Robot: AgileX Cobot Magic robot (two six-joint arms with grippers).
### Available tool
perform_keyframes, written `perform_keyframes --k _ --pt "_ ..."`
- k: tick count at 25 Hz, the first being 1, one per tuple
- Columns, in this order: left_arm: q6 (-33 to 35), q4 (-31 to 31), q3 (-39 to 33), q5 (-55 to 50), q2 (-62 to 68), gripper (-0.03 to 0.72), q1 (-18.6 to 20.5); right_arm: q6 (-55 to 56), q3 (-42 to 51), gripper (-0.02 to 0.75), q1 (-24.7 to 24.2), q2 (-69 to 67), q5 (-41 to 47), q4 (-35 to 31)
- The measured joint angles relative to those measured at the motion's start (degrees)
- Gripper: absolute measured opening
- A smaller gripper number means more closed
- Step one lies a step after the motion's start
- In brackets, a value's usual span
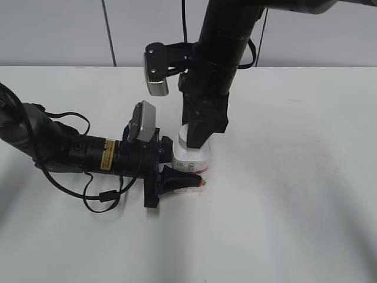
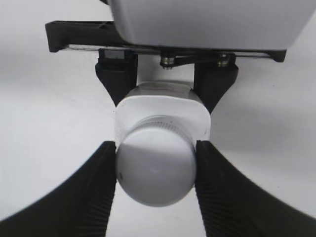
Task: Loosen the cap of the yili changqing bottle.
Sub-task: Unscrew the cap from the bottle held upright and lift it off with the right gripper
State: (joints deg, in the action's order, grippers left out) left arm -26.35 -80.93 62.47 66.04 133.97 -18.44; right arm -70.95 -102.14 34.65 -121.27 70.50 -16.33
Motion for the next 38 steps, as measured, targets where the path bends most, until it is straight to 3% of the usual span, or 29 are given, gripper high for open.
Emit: perform_keyframes --k 7,14,38 --pt "0.0 -0.1 0.1 0.0 0.0 0.363 0.0 -9.2 -0.1 0.388 0.0 0.0 0.1 0.4" --pt "-0.1 -0.1 0.1 -0.1 0.0 0.363 0.0 -10.9 -0.1 0.388 0.1 0.0 0.1 1.1" --pt "-0.4 -1.4 0.1 0.6 0.0 0.362 0.0 -1.2 -0.2 0.386 0.2 2.1 -0.3 2.3"
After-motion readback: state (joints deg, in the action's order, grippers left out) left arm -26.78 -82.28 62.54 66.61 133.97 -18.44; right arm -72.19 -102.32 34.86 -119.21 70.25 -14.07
